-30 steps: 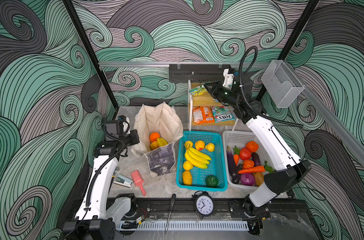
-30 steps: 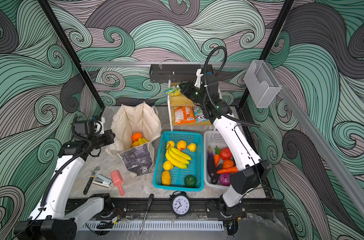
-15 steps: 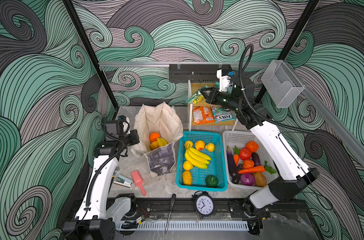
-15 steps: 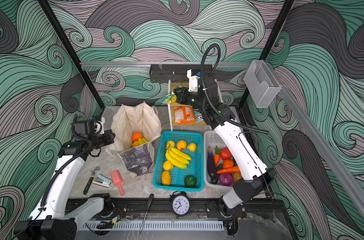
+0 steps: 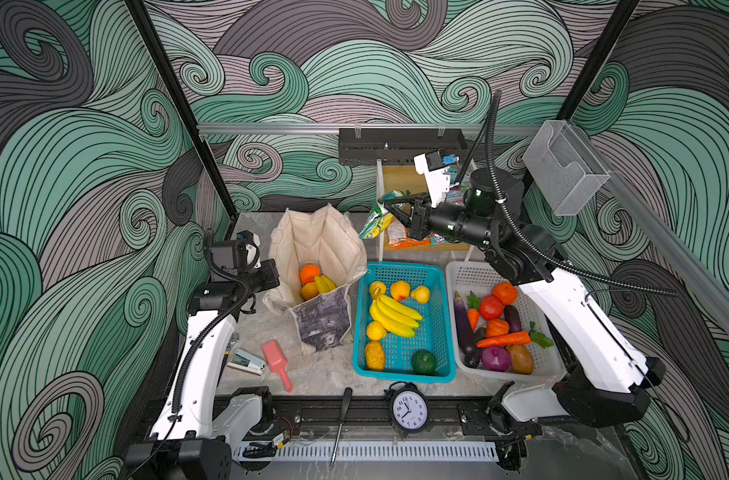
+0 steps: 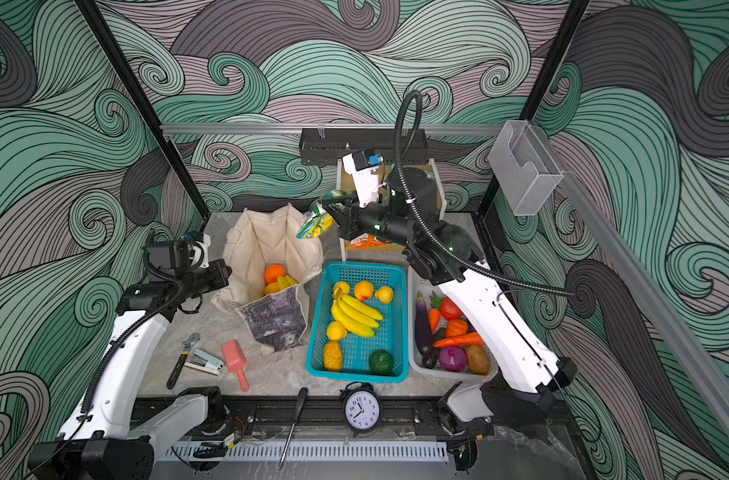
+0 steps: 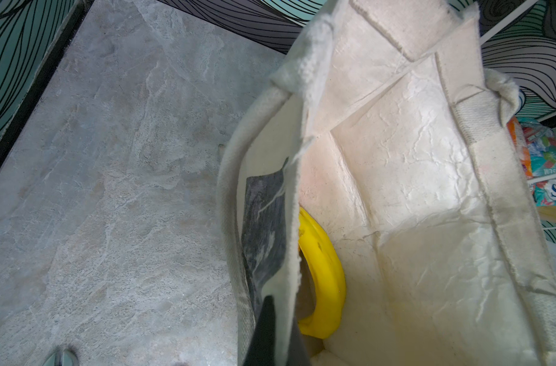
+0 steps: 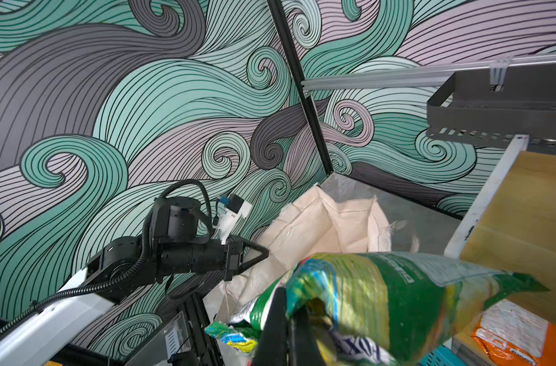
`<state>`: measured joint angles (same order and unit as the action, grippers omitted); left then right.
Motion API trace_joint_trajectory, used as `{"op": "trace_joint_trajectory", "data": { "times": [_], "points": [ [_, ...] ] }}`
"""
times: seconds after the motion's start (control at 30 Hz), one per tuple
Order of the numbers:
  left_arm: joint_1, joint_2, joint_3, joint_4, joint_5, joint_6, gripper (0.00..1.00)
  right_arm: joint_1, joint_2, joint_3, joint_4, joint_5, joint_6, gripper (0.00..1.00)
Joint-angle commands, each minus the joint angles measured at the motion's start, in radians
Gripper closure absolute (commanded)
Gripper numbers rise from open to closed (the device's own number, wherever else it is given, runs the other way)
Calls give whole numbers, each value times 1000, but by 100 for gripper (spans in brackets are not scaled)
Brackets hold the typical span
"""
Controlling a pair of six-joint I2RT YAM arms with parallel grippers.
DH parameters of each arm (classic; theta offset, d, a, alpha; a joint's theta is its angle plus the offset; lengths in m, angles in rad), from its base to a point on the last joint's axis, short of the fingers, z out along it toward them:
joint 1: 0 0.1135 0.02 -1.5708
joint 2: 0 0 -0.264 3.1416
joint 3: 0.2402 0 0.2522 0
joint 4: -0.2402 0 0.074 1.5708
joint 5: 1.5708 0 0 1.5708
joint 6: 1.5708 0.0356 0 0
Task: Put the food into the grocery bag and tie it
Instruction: 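Pull the green chip bag off the shelf and carry it over the tote, then lower the chip bag into the tote and open the right gripper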
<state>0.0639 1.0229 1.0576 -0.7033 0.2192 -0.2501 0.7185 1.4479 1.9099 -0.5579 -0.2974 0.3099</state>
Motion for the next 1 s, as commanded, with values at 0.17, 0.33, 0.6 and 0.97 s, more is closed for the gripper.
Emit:
{"op": "trace_joint_trajectory", "data": {
  "times": [0.17,0.33,0.6,0.97],
  "points": [
    [1,-14,-1,5,32,12,100,133,72,-43,46,61,63,100],
    [1,-10,-1,5,49,11,100,181,106,-166,192,95,165,100],
    [-1,-10,-2,8,55,10,100,187,291,-141,299,113,189,100],
    [-1,-10,-3,9,67,9,100,177,518,-108,589,243,238,100]
  ]
}}
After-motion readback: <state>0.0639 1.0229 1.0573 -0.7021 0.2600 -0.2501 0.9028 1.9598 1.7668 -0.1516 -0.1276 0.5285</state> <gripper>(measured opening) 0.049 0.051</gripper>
